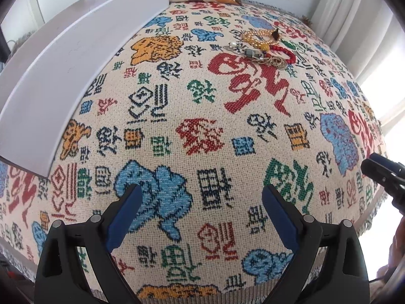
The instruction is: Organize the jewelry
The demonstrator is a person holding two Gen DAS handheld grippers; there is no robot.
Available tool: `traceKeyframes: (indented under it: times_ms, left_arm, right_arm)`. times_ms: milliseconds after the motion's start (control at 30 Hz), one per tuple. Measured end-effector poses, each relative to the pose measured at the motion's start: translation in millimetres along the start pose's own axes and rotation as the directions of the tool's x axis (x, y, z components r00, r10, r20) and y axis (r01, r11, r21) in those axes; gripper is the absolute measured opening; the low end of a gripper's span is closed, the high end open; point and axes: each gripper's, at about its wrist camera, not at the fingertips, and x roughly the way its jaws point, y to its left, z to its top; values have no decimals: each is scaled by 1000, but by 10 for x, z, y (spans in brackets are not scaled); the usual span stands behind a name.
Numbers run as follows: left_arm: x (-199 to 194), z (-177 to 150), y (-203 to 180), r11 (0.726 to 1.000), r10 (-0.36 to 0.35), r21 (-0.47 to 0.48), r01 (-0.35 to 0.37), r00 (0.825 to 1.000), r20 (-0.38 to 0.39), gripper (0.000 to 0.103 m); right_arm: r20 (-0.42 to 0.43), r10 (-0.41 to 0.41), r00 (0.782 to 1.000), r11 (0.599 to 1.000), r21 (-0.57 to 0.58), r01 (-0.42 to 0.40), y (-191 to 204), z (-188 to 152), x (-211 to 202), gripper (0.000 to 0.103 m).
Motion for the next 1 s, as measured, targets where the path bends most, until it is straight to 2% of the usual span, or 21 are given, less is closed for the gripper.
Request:
traceKeyframes:
  times_ms: [333, 533, 867, 1000]
  left_arm:
    - [43, 23, 13, 999, 51, -2, -51, 999, -11, 96]
    - [-1, -4, 61, 999, 45, -16, -45, 999, 0, 96]
    - [-80, -18, 160, 986, 164, 1, -164, 985, 44, 96]
    - [-70, -44, 186, 988, 154, -7, -154, 987, 36, 96]
  right_arm:
    - [-27, 27, 999, 1000, 15, -27, -56, 2, 120, 63]
    - [-47, 22, 999, 1000, 11, -22, -13, 38, 177, 63]
    - [-63, 32, 998, 998, -55, -35, 270, 112, 212, 63]
    - [-68, 36, 997, 996, -77, -41, 355, 123, 222, 63]
